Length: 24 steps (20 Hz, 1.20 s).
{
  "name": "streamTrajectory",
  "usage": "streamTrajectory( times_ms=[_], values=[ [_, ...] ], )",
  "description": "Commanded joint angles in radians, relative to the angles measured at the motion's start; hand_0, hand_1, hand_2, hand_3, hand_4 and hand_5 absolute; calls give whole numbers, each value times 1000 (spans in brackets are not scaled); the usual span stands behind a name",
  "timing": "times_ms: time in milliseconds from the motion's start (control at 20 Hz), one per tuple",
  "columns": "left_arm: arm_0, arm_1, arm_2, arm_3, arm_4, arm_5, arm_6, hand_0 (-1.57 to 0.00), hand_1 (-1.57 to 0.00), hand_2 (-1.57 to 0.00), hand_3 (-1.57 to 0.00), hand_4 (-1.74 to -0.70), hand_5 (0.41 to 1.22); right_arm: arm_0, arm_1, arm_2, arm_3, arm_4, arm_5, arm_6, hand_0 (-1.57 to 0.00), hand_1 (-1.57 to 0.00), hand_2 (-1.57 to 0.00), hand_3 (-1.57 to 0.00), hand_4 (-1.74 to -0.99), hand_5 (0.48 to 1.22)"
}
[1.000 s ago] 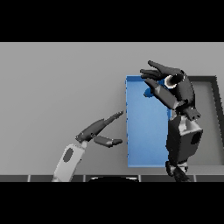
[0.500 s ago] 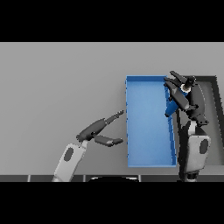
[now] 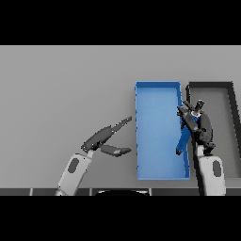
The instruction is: Pick up the blue pipe and place it into the blue bin.
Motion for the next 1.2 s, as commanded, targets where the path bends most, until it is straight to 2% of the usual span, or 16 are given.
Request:
streamTrajectory(
  times_ms=[0,50,150,250,300,350,450,500,550,650,800,950,1050,1150],
  values=[
    [-6,-5,-1,9,-7,6,5,1,1,1,1,-923,476,15,-28,39,1,-31,-39,0,-1571,-1571,-1571,-1571,-1497,1221],
    [-1,-3,-4,4,-7,5,-9,1,1,1,1,-923,478,35,-69,83,2,-70,-80,0,-1571,-1571,-1571,-1257,-1546,1221],
    [-14,-5,2,14,-9,9,4,1,1,1,1,-922,481,36,-122,134,9,-133,-150,-8,-1571,-1571,-1571,-804,-1616,1221],
    [-10,9,5,6,-8,3,-4,1,1,1,1,-919,486,26,-164,185,17,-177,-210,-11,-1571,-1571,-1571,-514,-1661,1221],
    [-6,3,-4,7,-14,5,1,1,1,1,1,-918,489,21,-168,196,22,-195,-232,-15,-1571,-1571,-1571,-411,-1677,1171],
    [-6,0,-2,9,-11,6,4,1,1,1,1,-920,491,8,-190,211,39,-226,-266,-13,-1571,-1571,-1518,-455,-1626,1161],
    [-3,1,-6,6,-17,7,-3,1,1,1,1,-921,493,-13,-223,246,76,-283,-339,-14,-1084,-1025,-987,-291,-1469,1148],
    [-1,5,-2,7,-10,1,-7,1,1,1,1,-920,493,-14,-240,263,78,-303,-365,-14,-867,-820,-789,-232,-1405,1137],
    [2,4,-2,0,-7,2,-6,1,1,1,1,-924,493,-31,-272,290,94,-327,-387,-10,-693,-656,-631,-186,-1370,1125],
    [-4,-4,1,10,-9,9,13,1,1,1,1,-926,494,-71,-372,383,108,-341,-356,-5,-443,-419,-404,-118,-1307,1068],
    [5,3,2,-3,-3,4,9,1,1,1,1,-926,496,-124,-504,552,129,-396,-338,0,-227,-214,-206,-60,-1233,913],
    [8,0,-2,1,-4,3,4,1,1,1,1,-929,496,-232,-612,709,144,-493,-338,0,-115,-109,-105,-30,-1190,809],
    [-4,-4,2,13,-11,12,12,1,1,1,1,-929,496,-284,-658,779,143,-542,-348,0,-74,-70,-67,-19,-1161,771],
    [10,0,1,-1,-1,5,-1,1,1,1,1,-931,496,-289,-657,790,133,-547,-345,0,-47,-44,-42,-12,-1125,747]
  ],
)
